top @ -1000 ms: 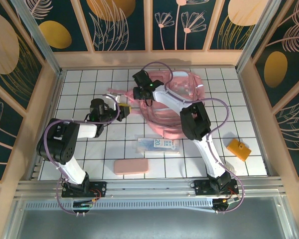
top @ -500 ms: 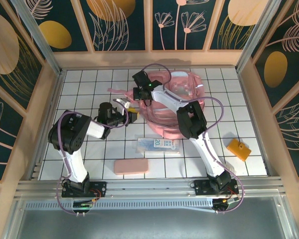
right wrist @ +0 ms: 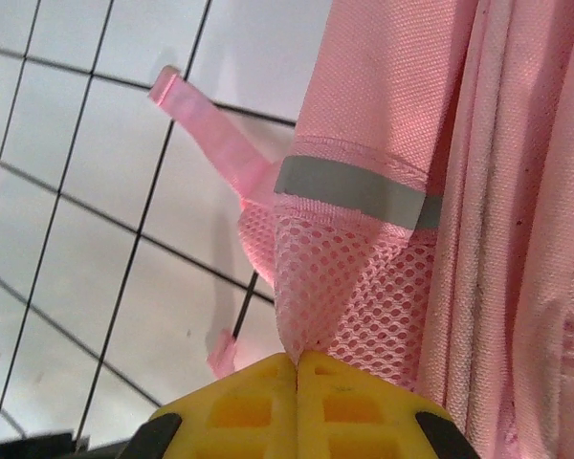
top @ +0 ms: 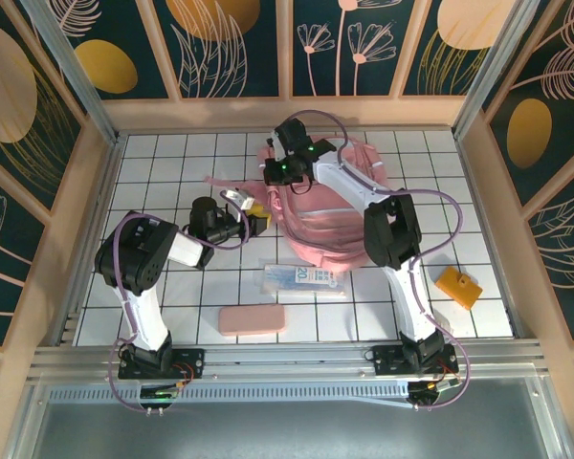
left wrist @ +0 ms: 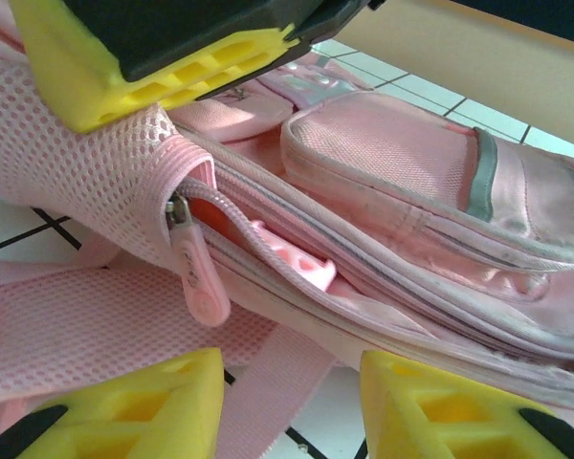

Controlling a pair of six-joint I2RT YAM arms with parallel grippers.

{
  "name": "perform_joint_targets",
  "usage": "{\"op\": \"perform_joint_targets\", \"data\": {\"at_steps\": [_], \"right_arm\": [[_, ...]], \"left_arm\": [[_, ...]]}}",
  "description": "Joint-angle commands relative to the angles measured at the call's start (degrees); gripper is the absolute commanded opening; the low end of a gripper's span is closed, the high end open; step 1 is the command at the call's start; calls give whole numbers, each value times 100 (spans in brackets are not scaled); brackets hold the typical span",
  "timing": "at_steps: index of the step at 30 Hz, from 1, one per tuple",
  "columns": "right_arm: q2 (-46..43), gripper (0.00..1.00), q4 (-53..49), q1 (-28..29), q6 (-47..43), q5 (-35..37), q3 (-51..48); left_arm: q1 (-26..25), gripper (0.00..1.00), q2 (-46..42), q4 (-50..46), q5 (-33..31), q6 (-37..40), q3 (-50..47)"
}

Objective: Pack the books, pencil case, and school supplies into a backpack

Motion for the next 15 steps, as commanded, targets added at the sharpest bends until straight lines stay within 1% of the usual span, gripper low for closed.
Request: {"op": "perform_joint_targets", "data": {"at_steps": [1,4,8,13,15], "right_arm": [[-461,0,-36,98,-443,-612,-51],[-642,0,17,156,-563,-829,-215],[-762,0,56,216,-770,-950,-345],[-836,0,58,278,-1094,-1227,-417],[-877,0,96,294,-1118,-1216,-447]], "left_arm": [[-48,42,34,298,-10,248,-42],[-67,40,13,349,20,285,-56],[-82,32,1,408,169,362,-93],[-105,15,-75,393,125,478,-181],[-108,1,-95,354,130,536,-195]]}}
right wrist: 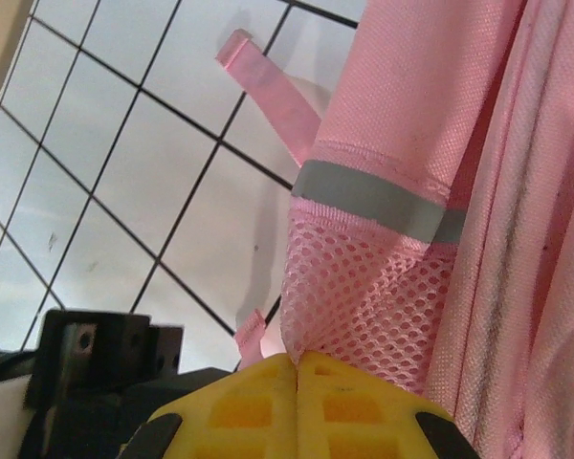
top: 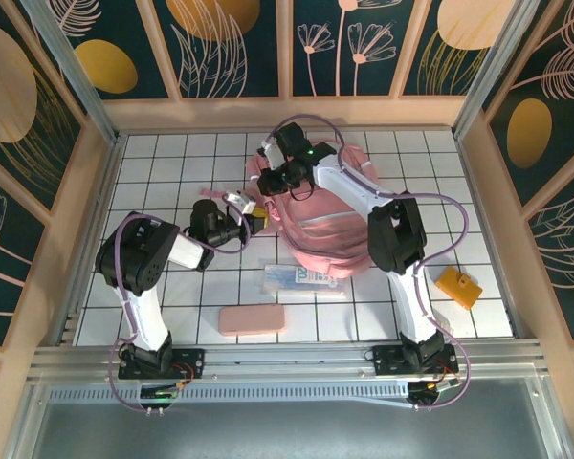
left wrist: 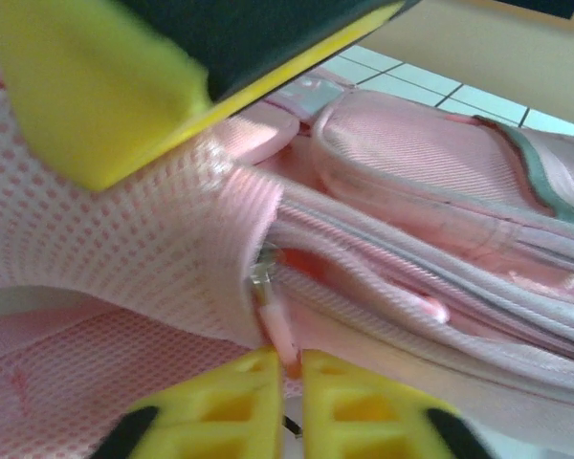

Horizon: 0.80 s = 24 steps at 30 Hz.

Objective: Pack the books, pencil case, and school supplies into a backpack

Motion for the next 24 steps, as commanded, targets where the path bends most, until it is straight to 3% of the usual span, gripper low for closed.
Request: {"op": "perform_joint_targets", "data": {"at_steps": [1,8,9,10,12,16,24], "right_arm": [[-515,0,249,138,-251,-409,-47],[-461,0,221,97,-132,-180,-55],[-475,0,244,97,-114,-227,-61],[-483,0,263,97,-103,-266,-71],[-498,0,274,93,-92,-323,-73],[-509,0,263,97,-87,-366,-58],[-599,0,229,122,-123,-383,-242]], "left_arm": [[-52,0,-103,246,180,245,-78],[-87,3,-273,516,394,438,-373],[-87,19,-285,443,335,411,-352],[-87,30,-287,329,322,416,-314],[-87,37,-258,87,392,474,-180],[-87,36,-146,253,535,320,-74],[-87,16,-106,290,168,127,-39]]}}
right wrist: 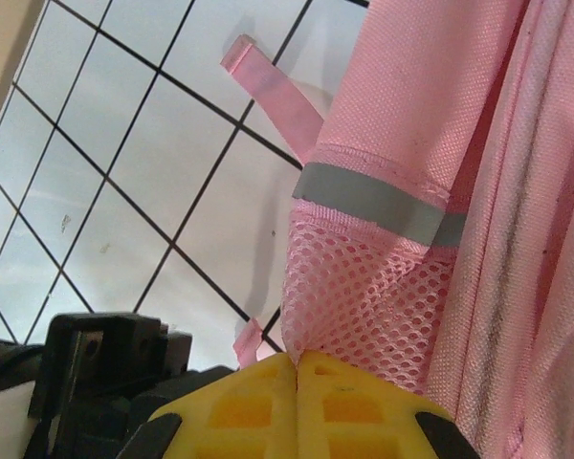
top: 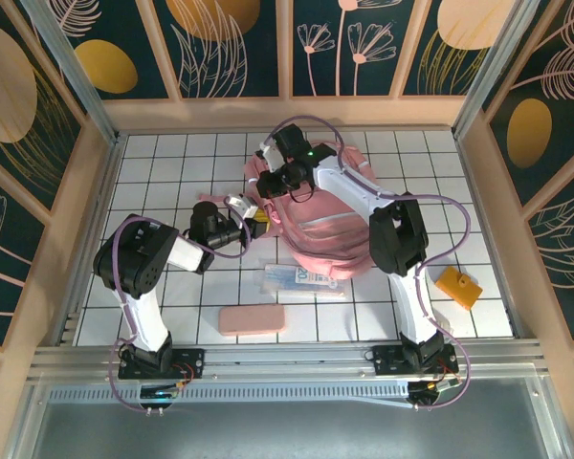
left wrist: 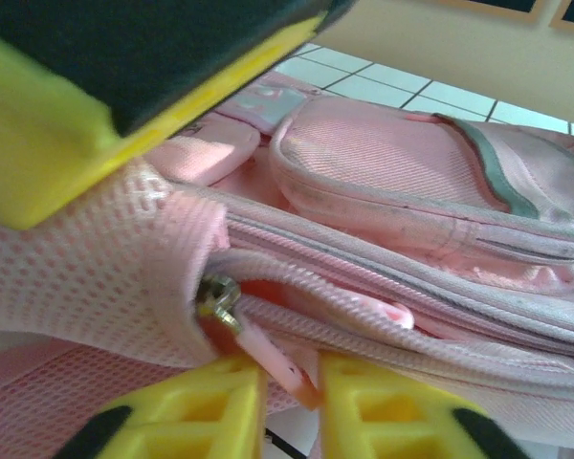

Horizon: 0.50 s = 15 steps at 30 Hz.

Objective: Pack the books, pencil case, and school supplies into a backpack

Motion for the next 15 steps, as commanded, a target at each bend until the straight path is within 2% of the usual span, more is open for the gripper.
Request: {"op": "perform_joint_targets", "data": {"at_steps": [1,2,5,7,10,11,12,15], "right_arm": [[-482,0,239,91,-57,-290,-97],[-514,0,239,93,-64,-277,-128],[-572,0,214,93,-110,-246,-193],[-594,0,222,89,-128,-236,-217],[-586,0,231,93,-143,-218,-239],[-583,0,243,93,-143,-210,-250],[-585,0,263,93,-139,-179,-255],[-572,0,313,70,-76,7,-272]], "left_arm": [[-23,16,31,246,-38,-77,90],[-23,16,42,250,-104,-101,85],[-23,26,43,266,-223,-173,98],[-23,26,49,265,-179,-183,107],[-22,16,43,268,-76,-172,121],[-23,5,43,267,-32,-151,122],[-23,0,37,268,0,-137,111],[-23,0,12,401,-51,-107,5]]}}
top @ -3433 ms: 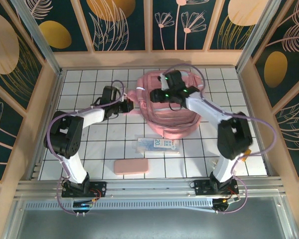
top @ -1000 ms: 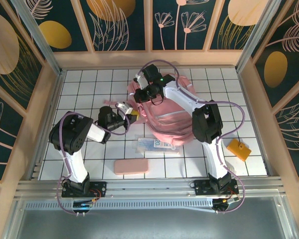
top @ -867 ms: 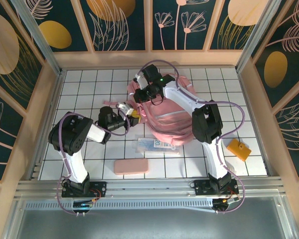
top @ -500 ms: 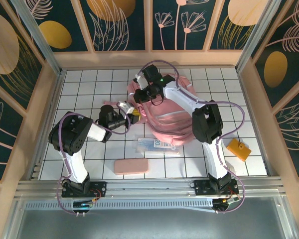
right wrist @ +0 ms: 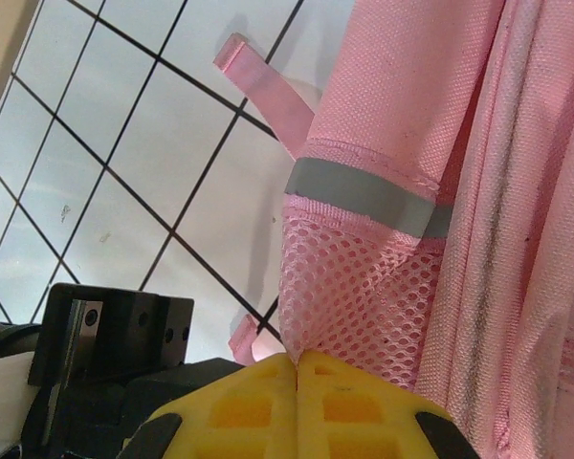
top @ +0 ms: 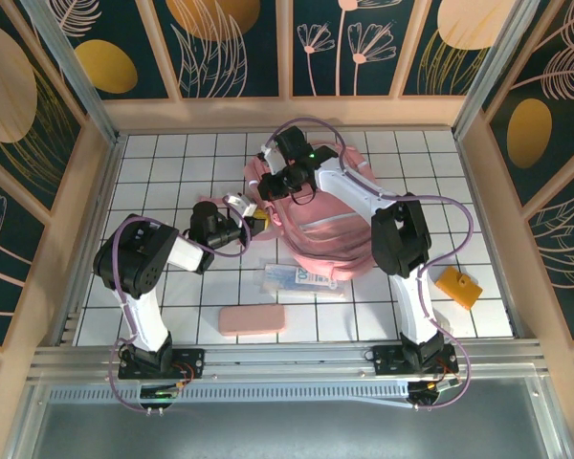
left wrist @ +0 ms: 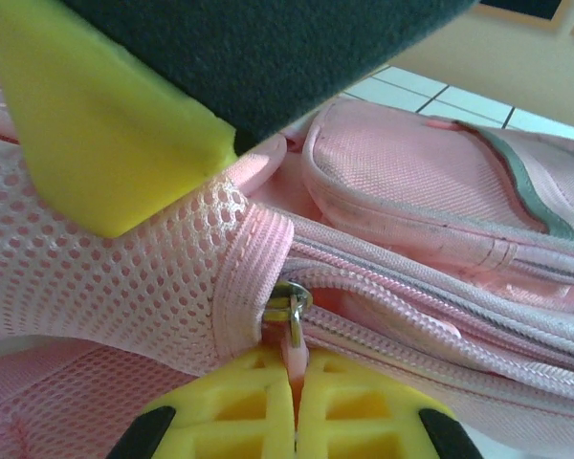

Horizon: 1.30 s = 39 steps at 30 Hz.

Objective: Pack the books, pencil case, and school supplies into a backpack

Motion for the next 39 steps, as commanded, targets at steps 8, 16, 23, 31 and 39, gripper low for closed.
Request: {"op": "perform_joint_targets", "data": {"at_steps": [8,16,23,31,39], "right_arm": [[-181,0,708,-54,265,511,98],[350,0,1035,-81,1042,753,623],[722,0,1240,-109,1343,1257,1008],[1370,0,1669,-94,1361,1638,1399],[1850,0,2177,-265,1881,1512,1546]], "left_arm": [[-192,0,-305,-345,-103,757,-33],[-521,0,-785,-870,-396,1387,-172],[-735,0,-1078,-1007,-580,1521,-286],[-1175,0,-1117,-1067,-697,1463,-268],[-1776,0,-960,-872,-982,1163,-161]]}}
